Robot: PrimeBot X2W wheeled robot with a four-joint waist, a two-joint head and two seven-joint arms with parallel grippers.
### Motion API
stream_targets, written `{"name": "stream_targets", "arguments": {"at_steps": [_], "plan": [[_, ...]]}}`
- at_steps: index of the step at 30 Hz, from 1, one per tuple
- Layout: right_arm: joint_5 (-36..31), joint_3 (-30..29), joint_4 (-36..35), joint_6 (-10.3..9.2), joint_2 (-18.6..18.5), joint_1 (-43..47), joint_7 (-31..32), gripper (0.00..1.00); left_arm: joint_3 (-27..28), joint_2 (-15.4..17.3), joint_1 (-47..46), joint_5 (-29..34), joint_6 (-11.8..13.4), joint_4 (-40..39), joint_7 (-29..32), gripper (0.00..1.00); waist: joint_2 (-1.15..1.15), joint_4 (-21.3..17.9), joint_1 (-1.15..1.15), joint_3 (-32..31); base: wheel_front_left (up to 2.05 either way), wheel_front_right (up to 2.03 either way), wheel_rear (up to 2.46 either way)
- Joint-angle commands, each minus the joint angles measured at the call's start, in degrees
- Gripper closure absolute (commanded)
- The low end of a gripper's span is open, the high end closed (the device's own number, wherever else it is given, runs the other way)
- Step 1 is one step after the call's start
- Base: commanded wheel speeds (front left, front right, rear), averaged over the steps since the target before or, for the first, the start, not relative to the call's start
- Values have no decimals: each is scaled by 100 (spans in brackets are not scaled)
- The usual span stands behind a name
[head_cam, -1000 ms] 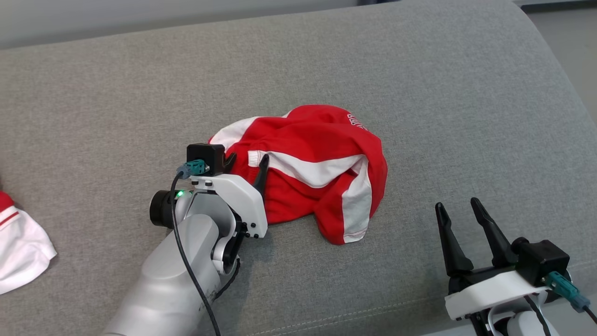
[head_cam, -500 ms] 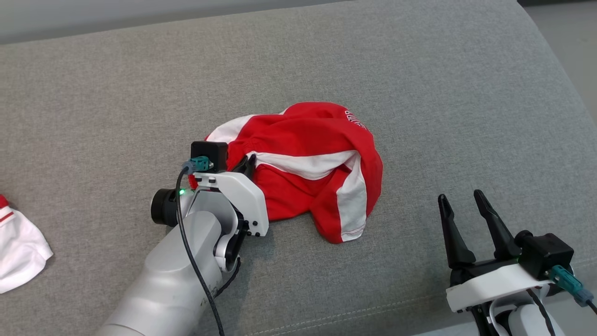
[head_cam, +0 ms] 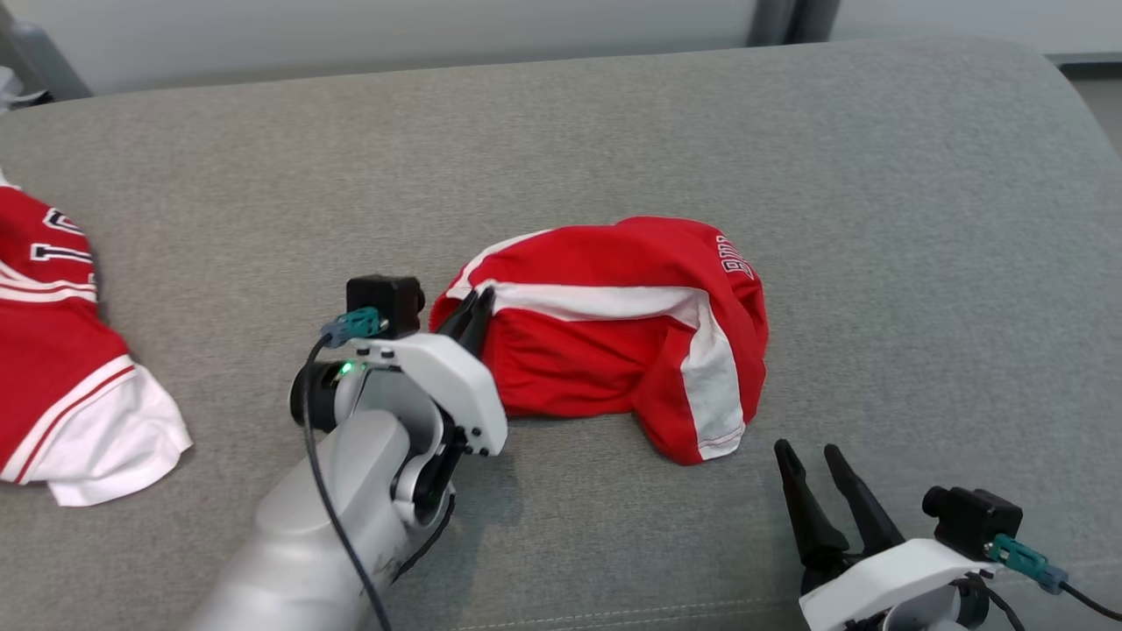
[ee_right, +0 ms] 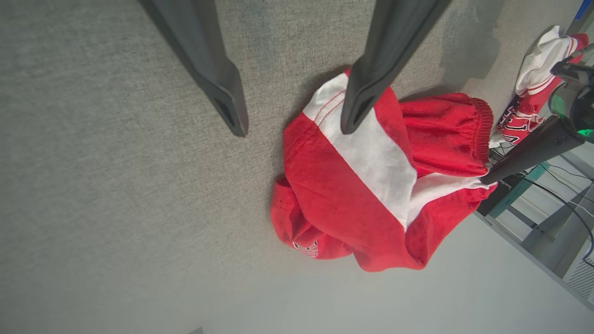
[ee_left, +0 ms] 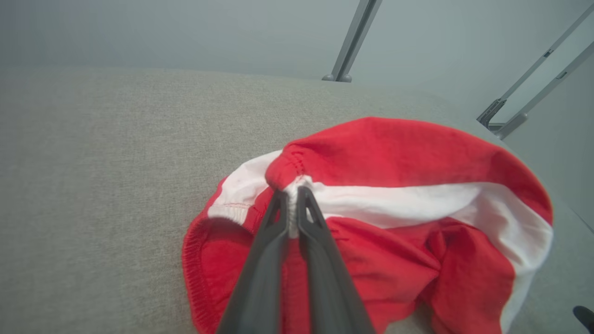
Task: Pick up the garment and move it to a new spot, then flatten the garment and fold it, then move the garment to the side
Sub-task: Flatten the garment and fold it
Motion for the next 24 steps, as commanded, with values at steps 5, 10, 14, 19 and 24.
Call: {"name": "stream_targets", "arguments": {"at_steps": [5, 10, 14, 19, 24], "plan": [[679, 472, 228, 8, -171, -281, -77, 0, 225, 546, 396, -156, 116, -779, 125, 100, 0, 315, 0, -40, 0, 0, 0], [1343, 706, 479, 8, -142, -557, -77, 0, 324, 884, 837, -248, 376, -1610, 197, 100, 0, 519, 0, 32, 0, 0, 0], [2345, 1465, 705, 8, -139, -865, -9, 0, 341, 1075, 1035, -238, 635, -2280, 300, 100, 0, 707, 0, 111, 0, 0, 0], [2916, 2104, 836, 8, -269, -1102, -24, 0, 337, 1159, 1083, -214, 817, -2699, 395, 100, 0, 792, 0, 160, 0, 0, 0], [3154, 2371, 997, 8, -334, -1225, -57, 36, 324, 1194, 1125, -204, 917, -2906, 443, 100, 0, 799, 0, 133, 0, 0, 0]]}}
